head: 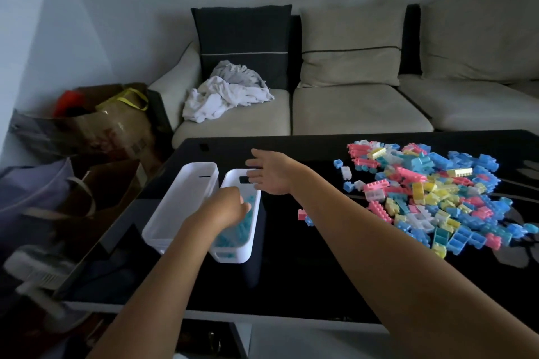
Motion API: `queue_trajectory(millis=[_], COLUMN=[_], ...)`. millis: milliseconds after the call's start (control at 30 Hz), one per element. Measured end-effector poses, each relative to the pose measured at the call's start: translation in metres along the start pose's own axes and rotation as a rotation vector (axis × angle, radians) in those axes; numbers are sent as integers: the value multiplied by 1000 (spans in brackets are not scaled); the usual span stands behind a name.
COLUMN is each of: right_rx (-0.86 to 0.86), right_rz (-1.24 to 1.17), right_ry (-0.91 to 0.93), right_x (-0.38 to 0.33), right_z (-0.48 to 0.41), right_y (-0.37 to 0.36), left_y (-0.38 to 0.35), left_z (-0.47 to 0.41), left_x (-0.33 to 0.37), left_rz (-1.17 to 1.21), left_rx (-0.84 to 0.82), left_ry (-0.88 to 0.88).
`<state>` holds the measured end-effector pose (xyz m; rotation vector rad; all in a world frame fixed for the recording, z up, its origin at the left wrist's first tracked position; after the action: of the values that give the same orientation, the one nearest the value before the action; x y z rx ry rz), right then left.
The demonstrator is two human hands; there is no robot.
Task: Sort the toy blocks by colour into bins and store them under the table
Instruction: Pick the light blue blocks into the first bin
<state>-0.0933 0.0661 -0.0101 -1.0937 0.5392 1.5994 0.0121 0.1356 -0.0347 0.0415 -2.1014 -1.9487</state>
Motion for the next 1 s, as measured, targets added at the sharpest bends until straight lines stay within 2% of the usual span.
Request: queue_trajectory(millis=[133,267,400,567,700,833,1000], right_rx=[61,320,636,880,874,847,749], right_rz=[96,428,738,872,912,1018,1110], right_ry=[149,359,598,534,476,550,672], right_x=[-13,-17,5,45,66,71,68], right_z=[19,46,70,87,94,91,88], right_y=[25,87,173,251,281,283,272], left_y=[6,5,-6,-36,-70,-103,-124], left_z=[-2,-12,-14,-23,-36,-42,-50], left_x=[6,39,95,162,203,226,223], left_rz=[87,298,403,399,420,416,393], left_rx=[181,310,193,28,-54,-122,38], left_ry=[-24,-163,-379,-554,-649,-731,-716])
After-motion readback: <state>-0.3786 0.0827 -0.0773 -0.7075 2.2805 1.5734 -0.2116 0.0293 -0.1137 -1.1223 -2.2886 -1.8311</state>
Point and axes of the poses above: each hand's wrist, its own z-axis away from the middle knuckle, its own y-axis out of the back of the hand, x = y × z, the point moved 1 cm from there along -z, towards the middle knuckle, and after that the axes turned 11 degrees about x, right-handed, at the moved point
